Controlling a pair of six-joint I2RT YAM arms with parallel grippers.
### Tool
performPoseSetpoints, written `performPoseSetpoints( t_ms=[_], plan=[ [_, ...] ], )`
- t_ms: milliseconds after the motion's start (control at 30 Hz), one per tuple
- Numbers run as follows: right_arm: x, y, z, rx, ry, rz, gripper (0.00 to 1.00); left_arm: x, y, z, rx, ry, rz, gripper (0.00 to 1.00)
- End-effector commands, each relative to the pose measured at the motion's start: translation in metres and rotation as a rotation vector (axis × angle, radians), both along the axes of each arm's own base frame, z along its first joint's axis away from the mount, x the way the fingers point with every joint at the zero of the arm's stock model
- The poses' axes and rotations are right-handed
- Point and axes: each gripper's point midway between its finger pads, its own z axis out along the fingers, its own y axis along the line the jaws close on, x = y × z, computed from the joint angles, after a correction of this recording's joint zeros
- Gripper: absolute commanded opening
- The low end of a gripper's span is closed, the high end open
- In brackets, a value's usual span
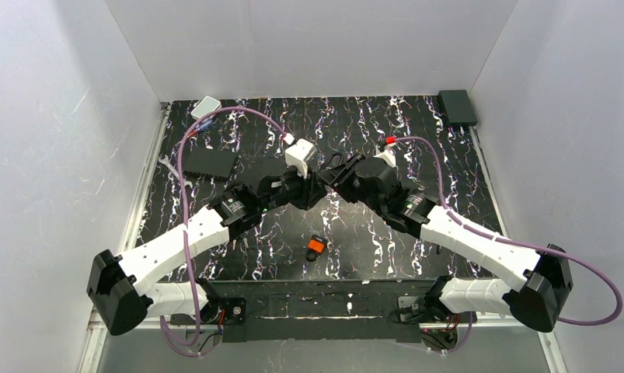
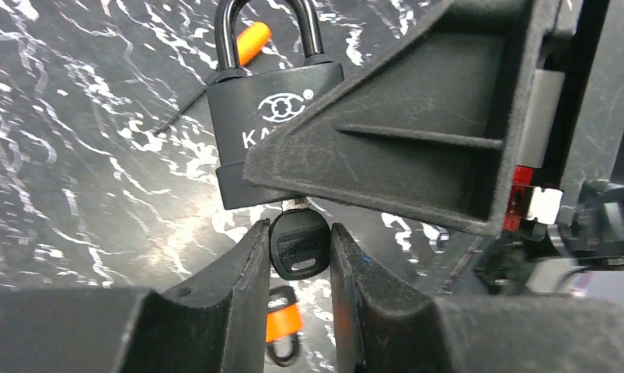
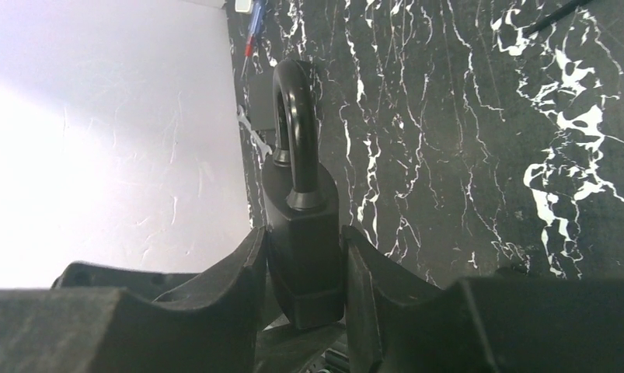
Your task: Unlock with the key
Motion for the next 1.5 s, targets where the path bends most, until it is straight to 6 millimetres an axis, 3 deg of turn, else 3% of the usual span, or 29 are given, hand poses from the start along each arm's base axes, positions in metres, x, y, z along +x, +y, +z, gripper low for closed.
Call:
performPoseSetpoints(
  t_ms=[0,233,333,367,467,500,600,733,933,1067,1233,1467],
  plan=[
    [0.0,-0.004,0.015,-0.034,-0.01,-0.017,0.01,0.03,0.025,0.007,0.338,-0.314,0.079,0.0],
    [-0.001,-0.003,0.011,-0.051,0.001,-0.016,0.01,0.033,0.029,0.009,0.521,-0.456,0.07,0.0],
    [0.001,-0.005,0.015,-0.045,-0.016,-0.026,0.01,0.027,0.033,0.013,0.522,-0.435,0.063,0.0],
    [0.001,-0.006,0.018,-0.038,-0.031,-0.027,0.01,0.023,0.033,0.014,0.506,-0.421,0.055,0.04],
    [0.003,-0.008,0.023,-0.021,-0.072,-0.031,0.01,0.006,0.033,0.018,0.435,-0.387,0.008,0.62],
    [0.003,-0.009,0.027,-0.011,-0.091,-0.028,0.01,0.001,0.034,0.018,0.411,-0.375,-0.002,0.77],
    [0.002,-0.011,0.034,0.002,-0.142,-0.018,0.01,-0.018,0.041,0.024,0.31,-0.336,-0.026,0.91],
    [-0.002,-0.019,0.041,-0.01,-0.235,0.009,0.01,-0.037,0.055,0.035,0.131,-0.232,-0.026,0.92],
    [-0.038,-0.028,0.089,0.083,-0.598,0.181,0.01,-0.042,0.072,0.047,-0.112,-0.041,0.01,0.87],
    [-0.067,-0.034,0.104,0.125,-0.75,0.292,0.01,-0.05,0.057,0.06,-0.311,0.048,-0.065,0.83],
    [-0.101,-0.019,0.121,0.207,-0.853,0.482,0.01,-0.058,0.042,0.083,-0.481,0.082,-0.146,0.82],
    [-0.114,-0.009,0.134,0.264,-0.886,0.569,0.01,-0.073,0.037,0.116,-0.6,0.062,-0.241,0.81]
  ],
)
